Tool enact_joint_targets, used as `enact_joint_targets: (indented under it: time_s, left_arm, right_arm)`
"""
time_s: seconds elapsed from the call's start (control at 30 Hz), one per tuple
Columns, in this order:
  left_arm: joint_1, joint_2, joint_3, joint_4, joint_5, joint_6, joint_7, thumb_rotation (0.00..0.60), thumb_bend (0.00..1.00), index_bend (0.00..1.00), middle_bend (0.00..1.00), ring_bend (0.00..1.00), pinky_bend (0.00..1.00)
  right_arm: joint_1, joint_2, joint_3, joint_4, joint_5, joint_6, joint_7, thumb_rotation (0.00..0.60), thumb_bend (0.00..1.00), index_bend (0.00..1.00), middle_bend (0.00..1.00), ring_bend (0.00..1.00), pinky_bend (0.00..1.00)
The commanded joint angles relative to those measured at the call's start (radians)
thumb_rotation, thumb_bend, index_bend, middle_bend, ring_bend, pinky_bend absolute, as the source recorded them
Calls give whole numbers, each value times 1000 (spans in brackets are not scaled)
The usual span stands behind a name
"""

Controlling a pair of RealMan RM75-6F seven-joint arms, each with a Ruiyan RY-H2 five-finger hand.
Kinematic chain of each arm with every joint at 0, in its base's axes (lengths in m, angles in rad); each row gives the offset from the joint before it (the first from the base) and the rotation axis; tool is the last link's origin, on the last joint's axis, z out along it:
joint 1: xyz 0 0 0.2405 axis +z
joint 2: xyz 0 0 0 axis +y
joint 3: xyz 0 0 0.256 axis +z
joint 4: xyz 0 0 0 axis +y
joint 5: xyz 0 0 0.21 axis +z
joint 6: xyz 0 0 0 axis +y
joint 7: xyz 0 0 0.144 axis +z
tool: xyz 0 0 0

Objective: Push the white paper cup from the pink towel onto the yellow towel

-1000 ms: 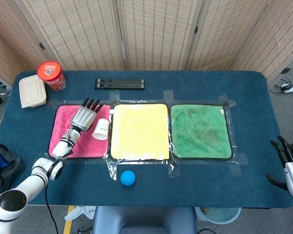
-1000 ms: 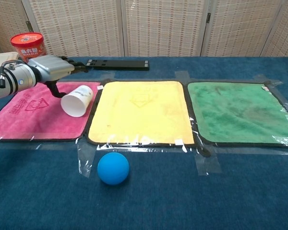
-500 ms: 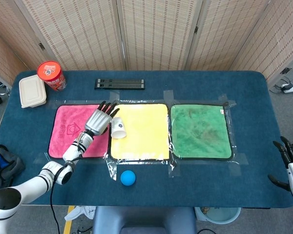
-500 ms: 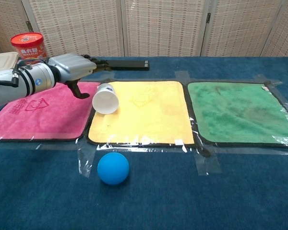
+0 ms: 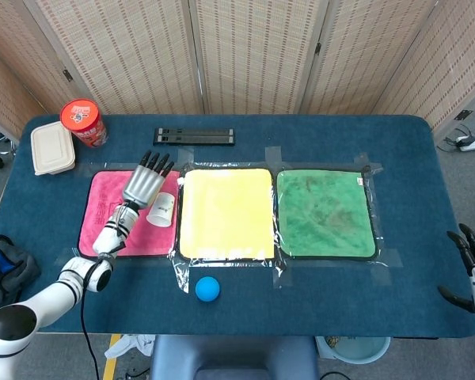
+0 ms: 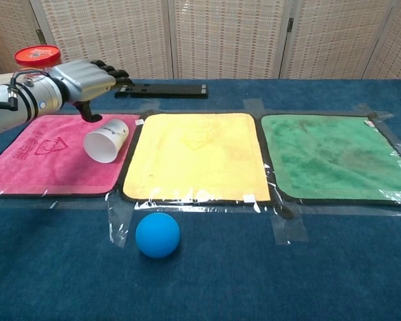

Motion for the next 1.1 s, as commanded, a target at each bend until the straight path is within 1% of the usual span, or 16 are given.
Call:
enact_joint_targets:
  time_s: [0.03,0.27,0.37,0.67,1.1]
  left_arm:
    - [5,-5,4,31,-18,-20,24,600,387,0,0,0,1]
    - [23,2,19,65,-38,-58,48,600,387,0,0,0,1]
    - [30,-3,21,55,-39,-66,24,600,387,0,0,0,0]
    - [10,-14,26,1,15,-40,-69,600,386,0,0,0,0]
    - [-34,-60,7,-22,22,-43,-87,600,387,0,0,0,0]
  right_arm:
    - [-1,0,-1,1,-1,0,1,600,142,110,65,145,37]
    - [2,-2,-2,0,-4,-5,-1,600,142,110,65,146,37]
    - [3,-2,-3,-3,-9,-5,-4,600,142,110,65,145,37]
    - [-1,-1,-4,-8,-7,-4,-7,600,143,110,65,147,37]
    - [-7,-1,-3,0,-1,-1,3,600,143,110,65,146,37]
